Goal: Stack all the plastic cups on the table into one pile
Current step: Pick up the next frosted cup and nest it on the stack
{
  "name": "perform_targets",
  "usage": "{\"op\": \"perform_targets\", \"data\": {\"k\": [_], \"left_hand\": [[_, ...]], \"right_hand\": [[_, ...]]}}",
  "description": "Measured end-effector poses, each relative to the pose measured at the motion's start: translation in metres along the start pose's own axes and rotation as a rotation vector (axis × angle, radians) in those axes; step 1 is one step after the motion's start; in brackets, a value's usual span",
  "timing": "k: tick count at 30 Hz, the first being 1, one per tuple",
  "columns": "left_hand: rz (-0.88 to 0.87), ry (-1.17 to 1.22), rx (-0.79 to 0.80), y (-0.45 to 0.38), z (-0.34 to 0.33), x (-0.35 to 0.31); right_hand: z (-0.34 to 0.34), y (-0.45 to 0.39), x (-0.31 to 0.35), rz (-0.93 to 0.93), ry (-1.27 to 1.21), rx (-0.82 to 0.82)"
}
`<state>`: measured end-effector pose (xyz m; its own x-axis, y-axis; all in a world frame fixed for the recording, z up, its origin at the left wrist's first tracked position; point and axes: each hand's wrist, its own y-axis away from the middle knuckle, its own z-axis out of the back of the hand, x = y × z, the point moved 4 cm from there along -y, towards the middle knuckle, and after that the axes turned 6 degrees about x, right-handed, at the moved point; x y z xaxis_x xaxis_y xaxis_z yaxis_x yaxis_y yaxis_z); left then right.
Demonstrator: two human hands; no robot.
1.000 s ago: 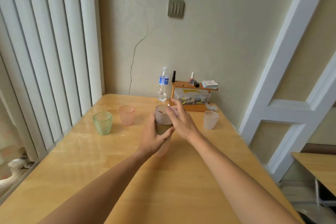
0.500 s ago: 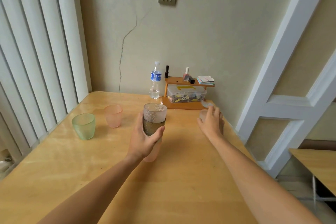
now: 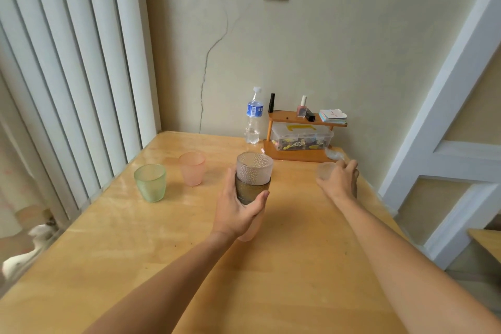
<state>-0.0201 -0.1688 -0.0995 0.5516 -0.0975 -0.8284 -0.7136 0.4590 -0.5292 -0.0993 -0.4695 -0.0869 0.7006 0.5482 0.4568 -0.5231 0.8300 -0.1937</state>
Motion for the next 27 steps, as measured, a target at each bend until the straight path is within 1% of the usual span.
{"op": "perform_targets", "data": {"k": [4,7,11,15,19,22,24,27], "left_hand": [[-0.002,-0.011,0.000,0.003,0.000,-0.001],[-0.010,-0.024,-0.011,0.006,0.000,-0.004],[-0.024,-0.029,-0.033,0.011,0.001,-0.008],[-0.028,-0.004,-0.003,0.016,0.005,-0.010],[0.004,0.020,0.064,0.019,0.009,-0.012],[0.006,0.045,0.108,0.021,0.011,-0.013],[0.008,0.061,0.134,0.021,0.012,-0.013],[0.019,0.073,0.158,0.022,0.014,-0.013]], "right_hand": [[0.005,0.019,0.022,0.077,-0.110,0.011],[0.016,0.039,0.053,0.204,-0.242,0.052],[0.051,0.071,0.102,0.360,-0.387,0.067],[0.087,0.101,0.144,0.508,-0.508,0.044],[0.105,0.130,0.169,0.647,-0.540,-0.002],[0.107,0.146,0.177,0.719,-0.502,-0.012],[0.102,0.153,0.178,0.736,-0.460,0.038],[0.082,0.160,0.173,0.715,-0.393,0.165]]}}
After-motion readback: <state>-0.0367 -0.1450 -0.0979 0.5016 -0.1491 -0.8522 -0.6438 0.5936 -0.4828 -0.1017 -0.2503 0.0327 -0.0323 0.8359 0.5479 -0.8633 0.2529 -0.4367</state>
